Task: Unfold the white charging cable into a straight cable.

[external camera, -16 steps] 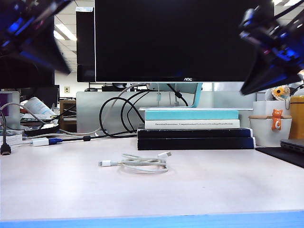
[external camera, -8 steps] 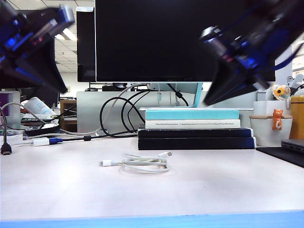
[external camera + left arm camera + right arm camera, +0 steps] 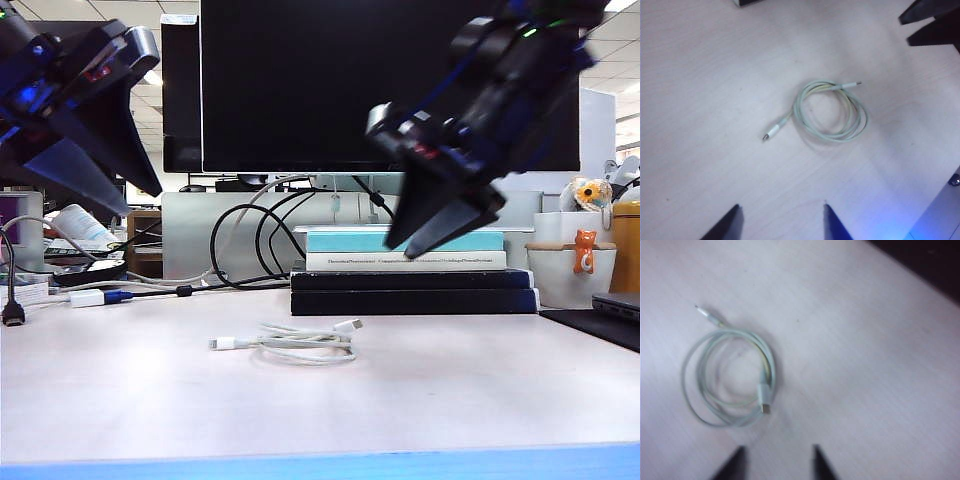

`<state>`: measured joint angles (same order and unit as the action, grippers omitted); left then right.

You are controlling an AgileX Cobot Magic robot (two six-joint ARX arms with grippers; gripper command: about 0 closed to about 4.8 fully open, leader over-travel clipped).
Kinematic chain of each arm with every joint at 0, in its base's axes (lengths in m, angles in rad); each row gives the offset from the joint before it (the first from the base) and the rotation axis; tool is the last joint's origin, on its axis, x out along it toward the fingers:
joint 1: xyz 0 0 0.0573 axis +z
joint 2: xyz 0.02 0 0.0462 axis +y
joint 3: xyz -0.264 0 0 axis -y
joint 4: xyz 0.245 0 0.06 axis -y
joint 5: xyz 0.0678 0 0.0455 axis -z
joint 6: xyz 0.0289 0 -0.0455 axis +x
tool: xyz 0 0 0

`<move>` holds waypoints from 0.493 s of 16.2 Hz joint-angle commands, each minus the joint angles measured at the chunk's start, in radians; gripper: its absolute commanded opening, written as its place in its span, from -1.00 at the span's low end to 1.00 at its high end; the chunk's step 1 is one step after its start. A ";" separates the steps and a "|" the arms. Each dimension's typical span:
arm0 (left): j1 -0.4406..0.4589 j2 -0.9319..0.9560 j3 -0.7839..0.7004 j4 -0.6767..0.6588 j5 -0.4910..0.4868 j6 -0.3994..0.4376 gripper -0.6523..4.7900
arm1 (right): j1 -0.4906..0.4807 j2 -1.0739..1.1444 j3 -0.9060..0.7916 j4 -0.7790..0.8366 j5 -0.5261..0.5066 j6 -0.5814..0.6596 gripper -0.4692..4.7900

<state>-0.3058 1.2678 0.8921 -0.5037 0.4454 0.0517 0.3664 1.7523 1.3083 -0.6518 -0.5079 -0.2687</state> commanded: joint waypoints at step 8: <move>0.000 -0.003 0.003 0.030 0.031 -0.001 0.05 | 0.072 0.124 0.095 -0.131 0.061 -0.129 -0.17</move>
<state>-0.3054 1.2675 0.8921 -0.4839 0.4683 0.0513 0.4366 1.8786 1.3994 -0.8013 -0.4416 -0.3935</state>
